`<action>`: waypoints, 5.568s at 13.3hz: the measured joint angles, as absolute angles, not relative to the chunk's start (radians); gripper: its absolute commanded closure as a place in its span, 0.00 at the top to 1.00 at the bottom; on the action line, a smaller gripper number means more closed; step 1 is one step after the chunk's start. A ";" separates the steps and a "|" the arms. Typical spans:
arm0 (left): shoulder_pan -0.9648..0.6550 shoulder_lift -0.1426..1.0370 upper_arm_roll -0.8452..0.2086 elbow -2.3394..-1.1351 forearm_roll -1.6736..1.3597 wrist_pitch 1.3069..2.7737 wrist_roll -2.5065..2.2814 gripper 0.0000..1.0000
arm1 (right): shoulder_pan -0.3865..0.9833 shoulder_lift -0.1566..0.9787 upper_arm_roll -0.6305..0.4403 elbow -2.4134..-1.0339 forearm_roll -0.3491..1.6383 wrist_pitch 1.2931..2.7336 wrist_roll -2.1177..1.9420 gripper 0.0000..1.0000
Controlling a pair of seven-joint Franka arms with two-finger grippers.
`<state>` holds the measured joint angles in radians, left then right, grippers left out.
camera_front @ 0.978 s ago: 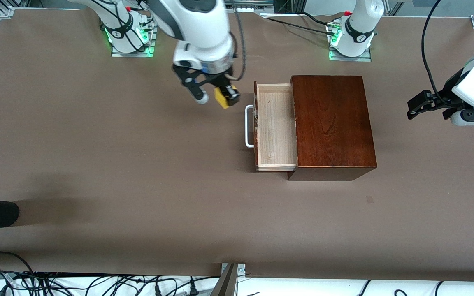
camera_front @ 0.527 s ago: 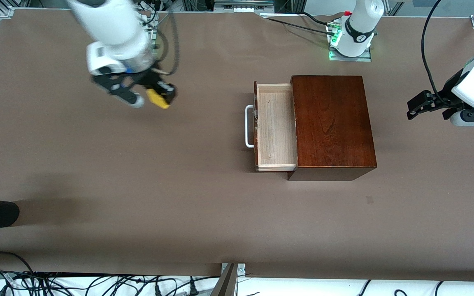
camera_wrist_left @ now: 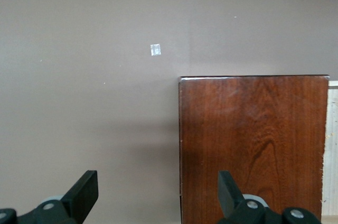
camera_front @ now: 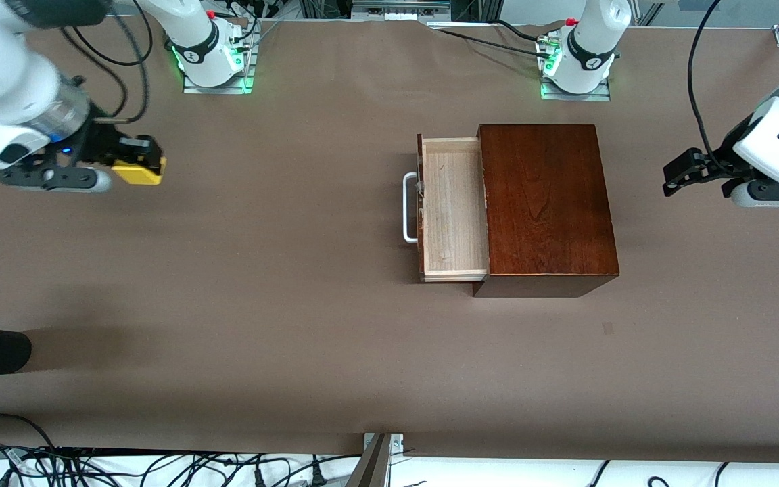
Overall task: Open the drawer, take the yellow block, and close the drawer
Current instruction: 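Lift the yellow cube out with the right gripper and carry it aside, then hold the cube with the right gripper while the left gripper reaches the drawer, then place the cube with the right gripper while the left gripper pushes the drawer, then push the drawer fully shut with the left gripper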
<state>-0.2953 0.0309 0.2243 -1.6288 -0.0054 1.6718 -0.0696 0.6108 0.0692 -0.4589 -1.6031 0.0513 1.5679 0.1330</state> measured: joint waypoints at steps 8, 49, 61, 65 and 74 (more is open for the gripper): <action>-0.309 0.102 0.186 -1.611 -0.005 1.654 -0.069 1.00 | 0.602 0.183 -0.512 -1.900 0.145 1.928 -0.090 0.00; -0.805 0.704 -0.056 -1.258 -0.006 1.904 -1.732 0.18 | 0.564 0.409 -0.466 -1.922 0.351 2.142 -0.149 1.00; -0.786 0.730 -0.025 -1.259 -0.006 1.883 -1.733 0.00 | 0.566 0.290 -0.563 -1.492 0.255 1.630 -0.145 1.00; -0.783 0.730 -0.007 -1.260 -0.002 1.878 -1.724 0.00 | 0.567 0.285 -0.563 -1.387 0.231 1.527 -0.145 1.00; -0.779 0.727 0.013 -1.254 -0.009 1.841 -1.599 0.00 | 0.283 0.203 -0.255 -1.391 0.106 1.481 -0.145 1.00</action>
